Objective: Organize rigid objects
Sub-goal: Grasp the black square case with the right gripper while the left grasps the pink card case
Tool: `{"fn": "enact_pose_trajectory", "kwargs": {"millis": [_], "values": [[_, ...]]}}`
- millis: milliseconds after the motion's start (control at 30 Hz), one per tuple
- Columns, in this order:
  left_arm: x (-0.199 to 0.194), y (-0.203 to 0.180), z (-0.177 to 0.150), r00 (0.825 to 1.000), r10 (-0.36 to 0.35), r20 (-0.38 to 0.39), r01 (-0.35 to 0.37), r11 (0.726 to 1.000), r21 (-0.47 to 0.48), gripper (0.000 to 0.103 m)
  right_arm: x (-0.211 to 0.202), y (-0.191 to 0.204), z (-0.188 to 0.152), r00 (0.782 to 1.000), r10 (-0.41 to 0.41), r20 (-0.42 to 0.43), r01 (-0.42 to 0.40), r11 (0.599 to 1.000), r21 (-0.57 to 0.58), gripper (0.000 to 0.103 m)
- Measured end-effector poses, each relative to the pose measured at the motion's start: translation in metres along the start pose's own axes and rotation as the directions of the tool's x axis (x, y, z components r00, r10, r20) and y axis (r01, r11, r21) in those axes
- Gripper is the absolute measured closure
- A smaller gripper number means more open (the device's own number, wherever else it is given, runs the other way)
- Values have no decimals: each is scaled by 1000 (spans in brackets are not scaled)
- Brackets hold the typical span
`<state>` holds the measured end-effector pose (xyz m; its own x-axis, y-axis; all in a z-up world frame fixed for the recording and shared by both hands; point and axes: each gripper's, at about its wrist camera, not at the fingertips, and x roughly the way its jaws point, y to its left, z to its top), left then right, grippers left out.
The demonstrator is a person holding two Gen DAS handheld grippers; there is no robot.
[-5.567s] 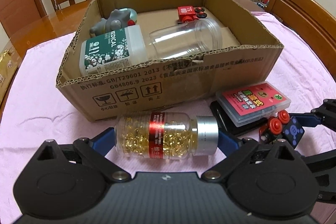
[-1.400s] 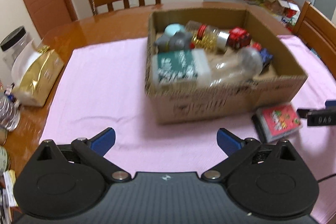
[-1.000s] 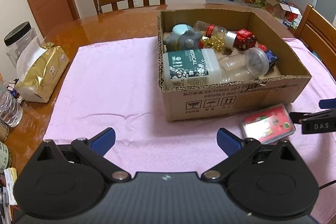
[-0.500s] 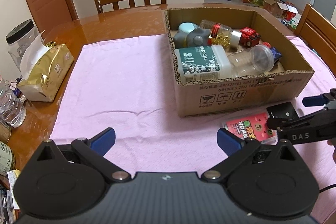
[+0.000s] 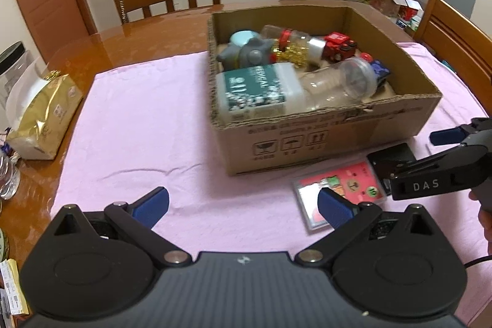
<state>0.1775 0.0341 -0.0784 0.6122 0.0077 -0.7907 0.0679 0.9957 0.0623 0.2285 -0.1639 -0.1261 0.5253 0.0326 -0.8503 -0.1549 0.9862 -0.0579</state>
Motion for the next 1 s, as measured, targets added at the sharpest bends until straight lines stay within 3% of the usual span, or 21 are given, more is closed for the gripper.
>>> {"fn": "enact_pose_trajectory", "kwargs": {"millis": [233, 367, 767, 1000], "values": [[1, -14, 3, 1000, 16, 4, -16, 1000, 21, 1, -2, -14, 1, 998, 54, -15, -54, 998, 39, 0], [3, -16, 5, 1000, 11, -5, -11, 1000, 5, 1, 6, -2, 0, 999, 14, -32, -14, 1000, -8, 0], [22, -44, 7, 998, -10, -54, 12, 1000, 28, 1, -4, -32, -16, 995, 46, -93, -53, 996, -72, 0], [43, -66, 7, 995, -58, -79, 54, 997, -60, 1, -8, -40, -28, 995, 92, -30, -96, 986, -136, 0]]}}
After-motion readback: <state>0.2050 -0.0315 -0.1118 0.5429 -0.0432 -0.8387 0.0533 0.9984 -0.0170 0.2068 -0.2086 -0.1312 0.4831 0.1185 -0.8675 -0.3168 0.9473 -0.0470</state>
